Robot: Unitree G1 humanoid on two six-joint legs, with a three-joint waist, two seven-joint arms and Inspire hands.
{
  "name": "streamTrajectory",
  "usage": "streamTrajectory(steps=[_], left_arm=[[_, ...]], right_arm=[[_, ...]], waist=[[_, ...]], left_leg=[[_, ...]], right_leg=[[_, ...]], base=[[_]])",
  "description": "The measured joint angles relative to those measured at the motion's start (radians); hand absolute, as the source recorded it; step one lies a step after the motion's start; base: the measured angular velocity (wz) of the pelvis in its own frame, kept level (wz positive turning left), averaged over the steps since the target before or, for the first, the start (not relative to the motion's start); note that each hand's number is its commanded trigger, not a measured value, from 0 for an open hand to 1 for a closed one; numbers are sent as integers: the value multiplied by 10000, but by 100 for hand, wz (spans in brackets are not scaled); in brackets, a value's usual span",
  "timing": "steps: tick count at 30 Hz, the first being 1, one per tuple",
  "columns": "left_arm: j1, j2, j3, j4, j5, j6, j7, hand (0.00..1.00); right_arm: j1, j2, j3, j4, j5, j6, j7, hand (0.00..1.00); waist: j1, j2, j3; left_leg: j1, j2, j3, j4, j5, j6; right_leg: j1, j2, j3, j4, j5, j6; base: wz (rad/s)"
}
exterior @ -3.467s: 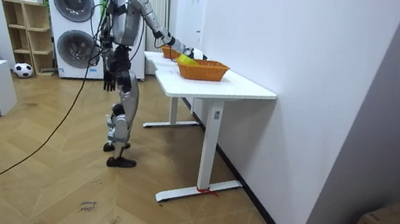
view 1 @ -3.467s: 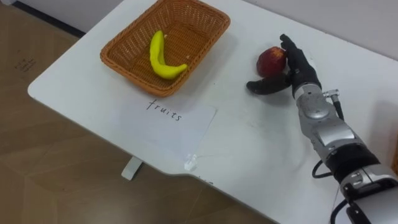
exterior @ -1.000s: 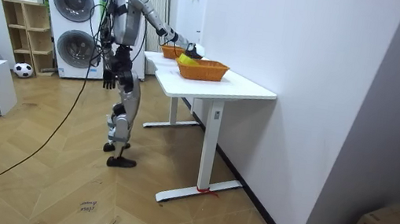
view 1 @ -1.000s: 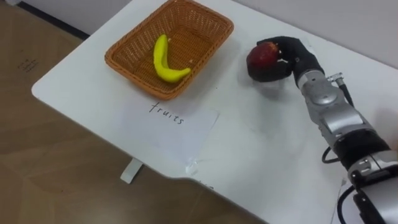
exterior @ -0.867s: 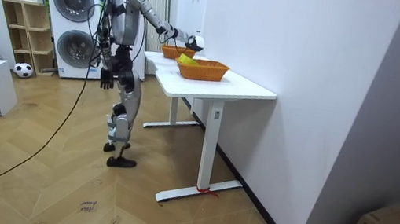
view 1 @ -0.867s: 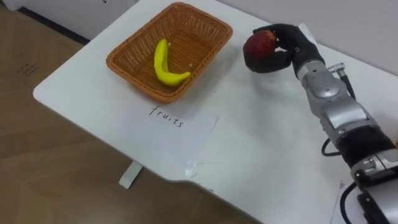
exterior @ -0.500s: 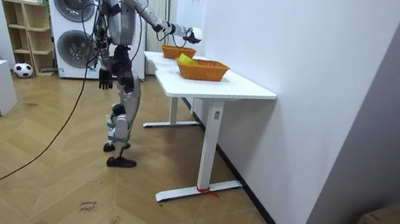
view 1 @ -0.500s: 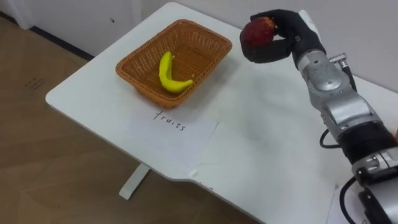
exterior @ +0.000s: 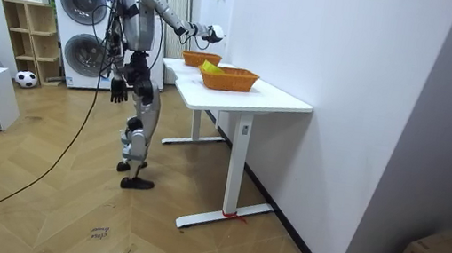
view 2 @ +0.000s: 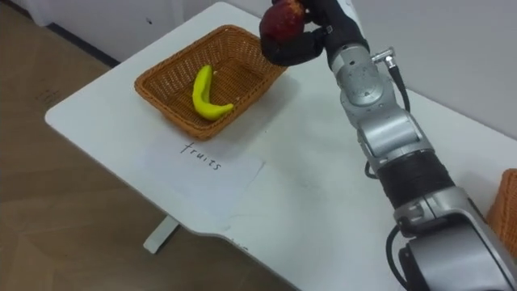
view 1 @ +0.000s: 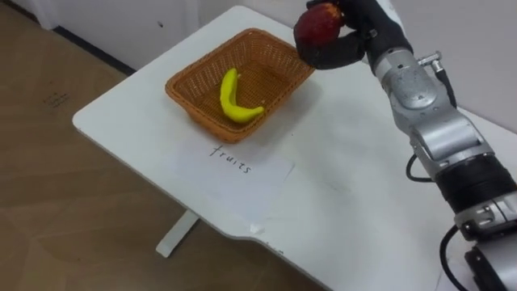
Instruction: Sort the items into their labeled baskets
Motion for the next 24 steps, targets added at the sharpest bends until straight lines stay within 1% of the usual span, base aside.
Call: streamTrajectory(steps=[1, 6, 7, 9, 11, 12, 13, 14, 19, 24], left_arm=[[1, 2, 22, 0, 0, 19, -1, 0], [0, -1, 87, -3, 0, 60, -11, 0], [-1, -9, 95, -2, 1, 60, -10, 0], [-18, -25, 165, 52, 34, 51, -7, 0], [4, -31, 170, 76, 266, 46, -7, 0], [14, -34, 170, 75, 287, 44, -10, 0], [37, -40, 166, 65, 309, 36, -19, 0], [47, -41, 167, 64, 342, 30, -79, 0], [44, -37, 169, 36, 373, 24, -205, 0], [48, -34, 169, 52, 445, 27, -404, 0]], right_arm=[[0, 0, 0, 0, 0, 22, 2, 100], [0, 5, 1, 0, 34, 23, 1, 100], [0, 13, 3, 10, 43, 22, 0, 100], [1, 60, 12, 97, 33, 20, -5, 100], [1, 125, 37, 315, -7, 10, -6, 100], [1, 143, 54, 378, -41, 10, -6, 100], [1, 184, 113, 464, -196, 10, -5, 100], [1, 230, 173, 506, -297, 10, -6, 100], [10, 312, 401, 548, -307, 13, -1, 100], [11, 319, 401, 707, -302, 13, 6, 100]], waist=[[8, -2, 3], [237, 18, 17], [314, 23, 20], [340, 35, 29], [404, 31, 36], [422, 28, 40], [442, 24, 67], [478, 16, 74], [552, -16, 87], [620, -58, 75]], left_leg=[[-15, -14, -103, -12, -1, 3], [-52, -27, -213, 21, 1, 3], [-56, -32, -229, 22, 0, 3], [-50, -55, -350, 31, 2, 3], [-30, -104, -438, 57, 3, 4], [-26, -126, -443, 68, 3, 4], [-25, -176, -449, 90, 4, 5], [-48, -180, -460, 91, 3, 6], [-120, -208, -485, 96, 5, 19], [-114, -214, -461, 94, 3, 22]], right_leg=[[6, 0, -56, -1, 0, 1], [0, -4, -135, -4, -16, 27], [2, -8, -168, -8, -22, 35], [49, -18, -297, -8, -24, 40], [113, -55, -339, -6, -65, 103], [135, -75, -340, -6, -84, 128], [156, -127, -336, 2, -136, 174], [142, -171, -337, 5, -180, 202], [90, -203, -340, 18, -181, 204], [101, -163, -338, 18, -181, 204]], base=[[15], [9], [8], [16], [15], [11], [6], [4], [0], [0]])
